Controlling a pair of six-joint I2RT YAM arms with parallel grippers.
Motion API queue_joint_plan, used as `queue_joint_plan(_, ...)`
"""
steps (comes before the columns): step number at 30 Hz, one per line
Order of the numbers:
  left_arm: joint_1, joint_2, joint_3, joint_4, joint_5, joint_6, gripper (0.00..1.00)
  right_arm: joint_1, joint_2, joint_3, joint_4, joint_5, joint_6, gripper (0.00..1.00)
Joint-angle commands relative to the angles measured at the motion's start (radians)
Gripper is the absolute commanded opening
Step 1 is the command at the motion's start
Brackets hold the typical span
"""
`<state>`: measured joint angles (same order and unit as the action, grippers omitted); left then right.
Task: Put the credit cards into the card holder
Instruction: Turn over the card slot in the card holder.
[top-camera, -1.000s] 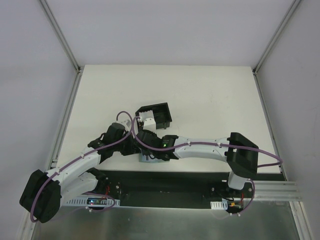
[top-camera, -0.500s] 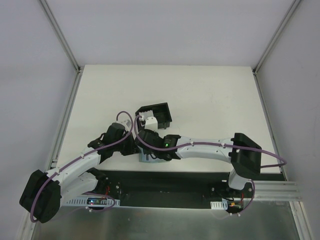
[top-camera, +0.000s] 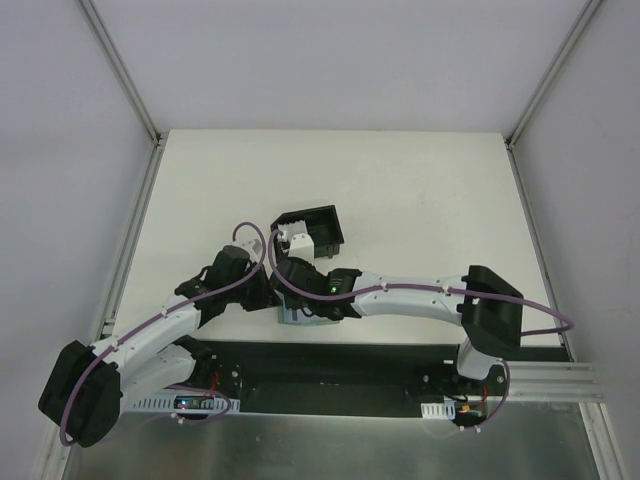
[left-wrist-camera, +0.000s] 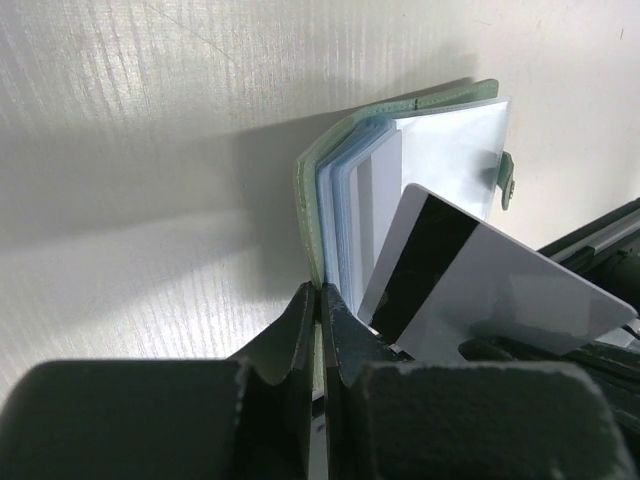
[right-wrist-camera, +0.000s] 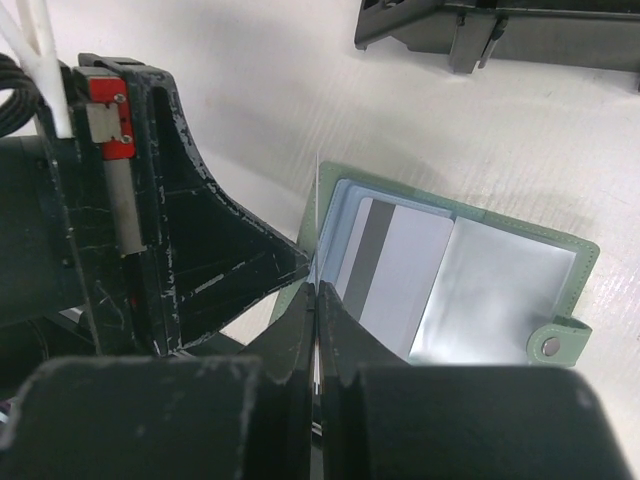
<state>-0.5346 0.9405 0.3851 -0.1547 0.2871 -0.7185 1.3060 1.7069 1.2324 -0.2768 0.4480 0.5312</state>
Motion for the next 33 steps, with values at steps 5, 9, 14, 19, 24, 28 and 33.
queue_joint_plan(5, 0.004, -0.023, -0.002, 0.018, 0.018, -0.007, 0.0, -0.013, 0.02, -0.002, -0.01, -0.015, 0.021, 0.0)
queue_joint_plan(9, 0.004, -0.019, -0.003, 0.018, 0.018, -0.007, 0.0, -0.013, 0.031, 0.012, -0.03, -0.006, 0.015, 0.0)
queue_joint_plan(14, 0.004, -0.022, -0.003, 0.018, 0.018, -0.006, 0.0, -0.01, 0.046, 0.033, -0.078, 0.011, 0.016, 0.0)
queue_joint_plan(19, 0.004, -0.026, -0.002, 0.018, 0.024, -0.01, 0.0, 0.002, 0.063, 0.059, -0.094, 0.014, 0.004, 0.0)
queue_joint_plan(24, 0.004, -0.043, -0.003, 0.018, 0.032, -0.016, 0.0, 0.024, 0.054, 0.062, -0.053, 0.009, -0.004, 0.0)
queue_joint_plan(28, 0.004, -0.066, -0.008, 0.014, 0.05, -0.019, 0.0, 0.022, 0.072, 0.067, -0.05, -0.023, 0.003, 0.0)
queue_joint_plan(33, 0.004, -0.075, -0.005, 0.012, 0.073, -0.022, 0.0, 0.022, 0.063, 0.055, -0.056, -0.009, 0.018, 0.0)
